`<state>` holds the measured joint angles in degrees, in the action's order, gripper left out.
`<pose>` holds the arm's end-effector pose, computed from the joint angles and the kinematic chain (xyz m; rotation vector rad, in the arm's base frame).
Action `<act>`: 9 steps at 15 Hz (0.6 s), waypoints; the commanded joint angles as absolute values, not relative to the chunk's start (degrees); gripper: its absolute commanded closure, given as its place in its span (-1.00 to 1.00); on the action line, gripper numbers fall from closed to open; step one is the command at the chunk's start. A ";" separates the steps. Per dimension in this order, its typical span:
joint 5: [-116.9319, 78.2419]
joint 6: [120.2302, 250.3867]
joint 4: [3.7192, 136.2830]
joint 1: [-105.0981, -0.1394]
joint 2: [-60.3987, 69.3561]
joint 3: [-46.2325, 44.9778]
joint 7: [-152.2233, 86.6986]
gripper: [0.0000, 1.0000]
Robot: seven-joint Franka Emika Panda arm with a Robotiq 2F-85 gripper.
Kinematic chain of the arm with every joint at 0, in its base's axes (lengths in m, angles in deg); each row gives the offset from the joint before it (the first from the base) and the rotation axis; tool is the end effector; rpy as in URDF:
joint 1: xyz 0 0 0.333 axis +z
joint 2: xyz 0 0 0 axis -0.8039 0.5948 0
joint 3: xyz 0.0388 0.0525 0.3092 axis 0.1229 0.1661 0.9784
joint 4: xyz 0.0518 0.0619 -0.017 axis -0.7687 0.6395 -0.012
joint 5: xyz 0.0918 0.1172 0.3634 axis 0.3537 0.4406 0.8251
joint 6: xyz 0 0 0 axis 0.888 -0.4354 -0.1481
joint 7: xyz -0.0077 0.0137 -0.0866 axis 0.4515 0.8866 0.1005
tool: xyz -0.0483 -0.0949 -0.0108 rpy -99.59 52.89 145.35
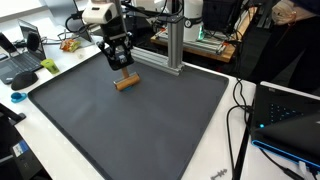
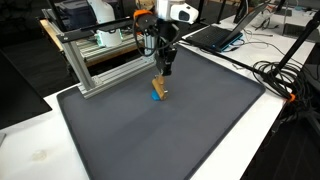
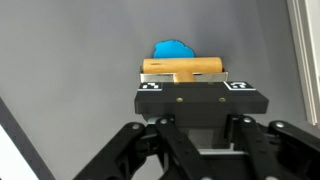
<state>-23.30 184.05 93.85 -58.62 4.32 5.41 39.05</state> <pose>0.5947 -0.0343 0.3086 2.5330 1.7338 -0.0515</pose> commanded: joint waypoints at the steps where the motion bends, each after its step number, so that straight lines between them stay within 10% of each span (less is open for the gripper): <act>1: -22.41 186.65 94.04 -58.56 6.96 5.98 40.68 0.57; 9: -21.99 186.23 94.17 -58.43 6.64 6.40 41.36 0.57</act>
